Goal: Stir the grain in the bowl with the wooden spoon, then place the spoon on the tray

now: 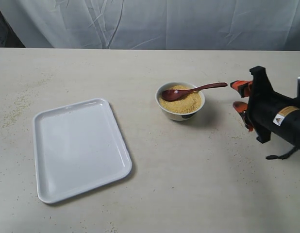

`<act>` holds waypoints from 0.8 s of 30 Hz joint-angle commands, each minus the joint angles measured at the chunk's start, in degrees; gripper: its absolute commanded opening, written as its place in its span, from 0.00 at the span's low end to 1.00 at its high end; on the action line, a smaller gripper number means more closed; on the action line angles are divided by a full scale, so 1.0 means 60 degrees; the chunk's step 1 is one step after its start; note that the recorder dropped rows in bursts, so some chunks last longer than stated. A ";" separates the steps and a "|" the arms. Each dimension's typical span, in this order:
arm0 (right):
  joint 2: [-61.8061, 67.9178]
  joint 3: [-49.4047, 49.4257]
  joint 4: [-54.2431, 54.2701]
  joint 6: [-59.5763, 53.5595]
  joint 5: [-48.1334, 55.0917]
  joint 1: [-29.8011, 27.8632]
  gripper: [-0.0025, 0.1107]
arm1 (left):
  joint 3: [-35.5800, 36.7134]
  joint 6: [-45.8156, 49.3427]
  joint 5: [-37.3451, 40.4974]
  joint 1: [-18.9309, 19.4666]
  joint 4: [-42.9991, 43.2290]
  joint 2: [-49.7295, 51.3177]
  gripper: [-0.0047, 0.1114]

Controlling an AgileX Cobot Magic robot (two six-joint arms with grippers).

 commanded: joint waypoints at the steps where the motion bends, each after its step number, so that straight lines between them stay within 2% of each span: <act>1: 0.1302 -0.1294 -0.0489 0.0231 -0.0191 0.0001 0.53 | 0.0033 -0.0002 -0.0131 0.0037 0.0053 -0.0036 0.04; 17: 0.4013 -0.4429 -0.0876 0.0512 -0.0133 0.0001 0.51 | 0.0033 -0.0002 -0.0131 0.0037 0.0053 -0.0036 0.04; 20: 0.4013 -0.4485 -0.0894 0.0512 -0.0133 0.0001 0.39 | 0.0033 -0.0002 -0.0131 0.0037 0.0071 -0.0036 0.04; 24: 0.4013 -0.4485 -0.0716 0.0406 -0.0171 0.0001 0.12 | 0.0033 -0.0002 -0.0131 0.0037 0.0071 -0.0036 0.04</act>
